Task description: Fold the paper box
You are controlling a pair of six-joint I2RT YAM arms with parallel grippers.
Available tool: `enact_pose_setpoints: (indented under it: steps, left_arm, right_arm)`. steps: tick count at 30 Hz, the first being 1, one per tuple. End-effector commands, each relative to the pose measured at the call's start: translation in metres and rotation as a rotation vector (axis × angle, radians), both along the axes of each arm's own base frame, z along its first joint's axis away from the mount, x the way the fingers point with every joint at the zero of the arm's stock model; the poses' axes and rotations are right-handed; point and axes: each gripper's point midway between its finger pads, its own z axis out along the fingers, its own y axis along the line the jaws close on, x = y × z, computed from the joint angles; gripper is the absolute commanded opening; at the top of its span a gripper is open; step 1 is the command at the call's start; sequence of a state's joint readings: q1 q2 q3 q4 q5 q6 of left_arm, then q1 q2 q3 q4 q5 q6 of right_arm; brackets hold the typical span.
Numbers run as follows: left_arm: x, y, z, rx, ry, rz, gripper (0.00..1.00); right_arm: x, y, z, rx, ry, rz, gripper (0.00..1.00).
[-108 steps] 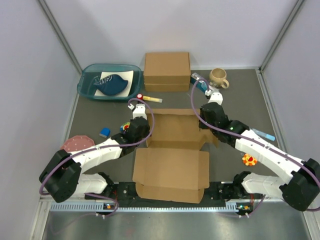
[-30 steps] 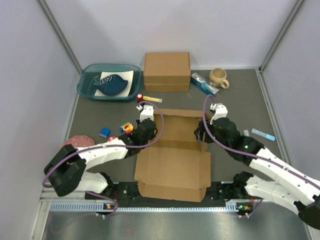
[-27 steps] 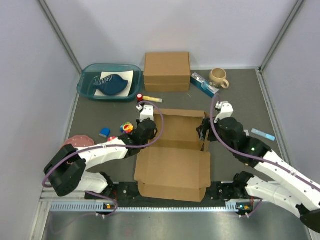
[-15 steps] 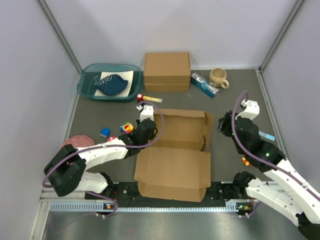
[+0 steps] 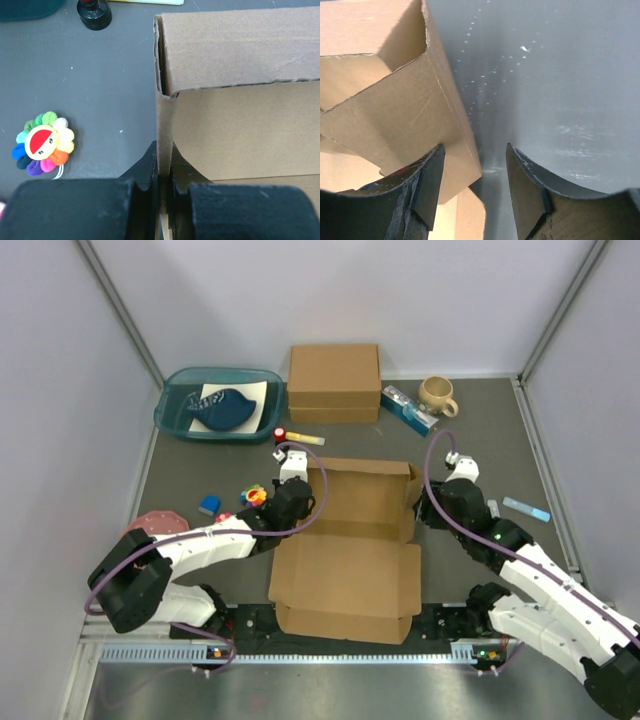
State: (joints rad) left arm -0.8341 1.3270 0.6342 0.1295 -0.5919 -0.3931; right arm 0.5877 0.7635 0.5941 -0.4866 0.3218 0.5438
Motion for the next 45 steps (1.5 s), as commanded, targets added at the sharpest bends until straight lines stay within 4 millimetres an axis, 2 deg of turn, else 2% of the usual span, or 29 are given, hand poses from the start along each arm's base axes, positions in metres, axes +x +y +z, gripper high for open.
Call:
enact_pose_setpoints:
  steps: [1,4,11,16,19,22,24,28,31,39,42,44,45]
  left_arm:
    - [0.006,-0.012,0.02,-0.063,-0.048,-0.017,0.0]
    - [0.005,-0.014,0.019,-0.064,-0.045,-0.027,0.0]
    - [0.007,-0.019,0.023,-0.068,-0.057,-0.05,0.0]
    - [0.008,-0.024,0.027,-0.072,-0.066,-0.072,0.0]
    - [0.008,-0.027,0.029,-0.075,-0.069,-0.084,0.0]
    - [0.009,-0.029,0.029,-0.075,-0.07,-0.093,0.0]
    - [0.009,-0.03,0.029,-0.075,-0.07,-0.096,0.0]
    - [0.01,-0.032,0.032,-0.075,-0.076,-0.1,0.0]
    - [0.011,-0.033,0.036,-0.079,-0.082,-0.101,0.0]
    - [0.015,-0.036,0.051,-0.1,-0.11,-0.103,0.0]
    - [0.014,-0.043,0.055,-0.114,-0.112,-0.136,0.0]
    - [0.013,-0.047,0.055,-0.122,-0.112,-0.156,0.0]
    - [0.012,-0.049,0.055,-0.126,-0.109,-0.17,0.0]
  right_arm:
    - [0.013,0.029,0.017,0.097,-0.076,0.105,0.55]
    - [0.015,0.037,0.021,0.119,-0.107,0.141,0.59]
    - [0.034,0.036,0.012,0.039,-0.082,0.112,0.66]
    - [0.052,0.04,0.02,0.017,-0.115,0.092,0.72]
    - [0.062,0.046,0.024,0.028,-0.147,0.094,0.72]
    - [0.071,0.052,0.026,0.034,-0.167,0.104,0.66]
    - [0.076,0.055,0.019,0.015,-0.143,0.109,0.61]
    - [0.081,0.057,0.007,-0.026,-0.117,0.116,0.39]
    - [0.083,0.054,0.003,-0.047,-0.117,0.114,0.3]
    - [0.075,0.045,-0.009,-0.087,-0.102,0.115,0.24]
    - [0.074,0.042,-0.014,-0.096,-0.093,0.107,0.26]
    - [0.075,0.042,-0.013,-0.091,-0.093,0.094,0.37]
    - [0.078,0.043,-0.01,-0.089,-0.098,0.089,0.46]
